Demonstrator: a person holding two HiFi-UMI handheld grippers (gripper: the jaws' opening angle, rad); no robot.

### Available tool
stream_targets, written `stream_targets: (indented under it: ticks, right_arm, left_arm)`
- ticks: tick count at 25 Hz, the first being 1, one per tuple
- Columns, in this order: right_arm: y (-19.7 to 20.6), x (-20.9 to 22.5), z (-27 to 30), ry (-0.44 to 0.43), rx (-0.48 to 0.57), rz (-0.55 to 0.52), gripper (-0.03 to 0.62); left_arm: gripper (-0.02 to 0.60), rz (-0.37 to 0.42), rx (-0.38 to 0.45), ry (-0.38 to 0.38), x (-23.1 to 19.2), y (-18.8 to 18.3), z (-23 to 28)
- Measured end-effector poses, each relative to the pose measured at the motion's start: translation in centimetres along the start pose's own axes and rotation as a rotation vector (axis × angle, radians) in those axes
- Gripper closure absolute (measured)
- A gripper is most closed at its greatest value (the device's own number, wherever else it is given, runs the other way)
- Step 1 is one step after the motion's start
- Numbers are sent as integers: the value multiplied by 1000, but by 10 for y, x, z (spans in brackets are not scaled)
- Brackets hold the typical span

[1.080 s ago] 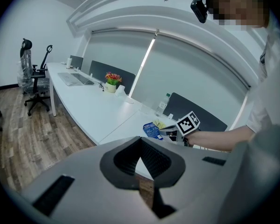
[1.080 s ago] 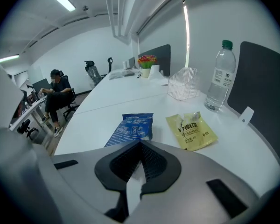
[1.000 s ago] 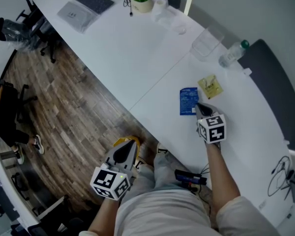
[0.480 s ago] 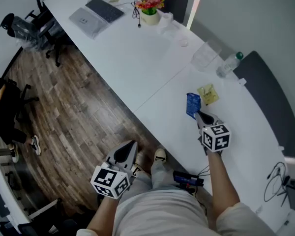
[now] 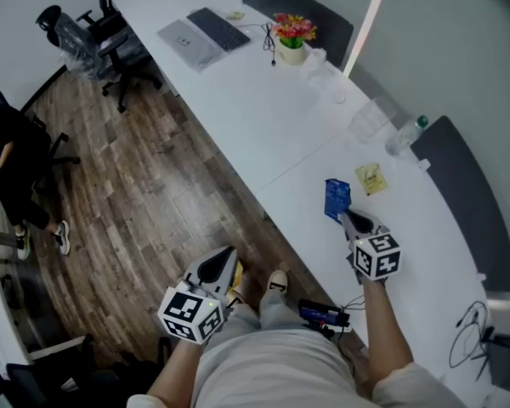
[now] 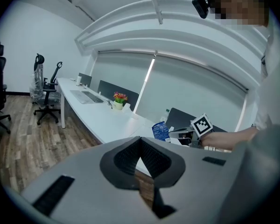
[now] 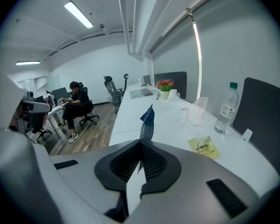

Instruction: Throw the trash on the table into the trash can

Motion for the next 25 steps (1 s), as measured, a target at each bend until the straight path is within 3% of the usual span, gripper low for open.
stream_targets:
  ticks: [9,25]
  right_arm:
    - [-31,-79,21,-178,17,-99,563]
    - [-84,-279,80,-608,69,-314,563]
  left_arm:
    - [581,-40,106,-134,-21,-1,-79]
    - [581,-151,341,-484,-62,48,-258]
Point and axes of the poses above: the fingertips, and each gripper's own axes: z forward along the fingers, x to its right, y out of its underside, the point moved 10 cm from there along -z, backward along the fingers, and after that the axes turned 8 degrees about -z, right-handed, at the moved point
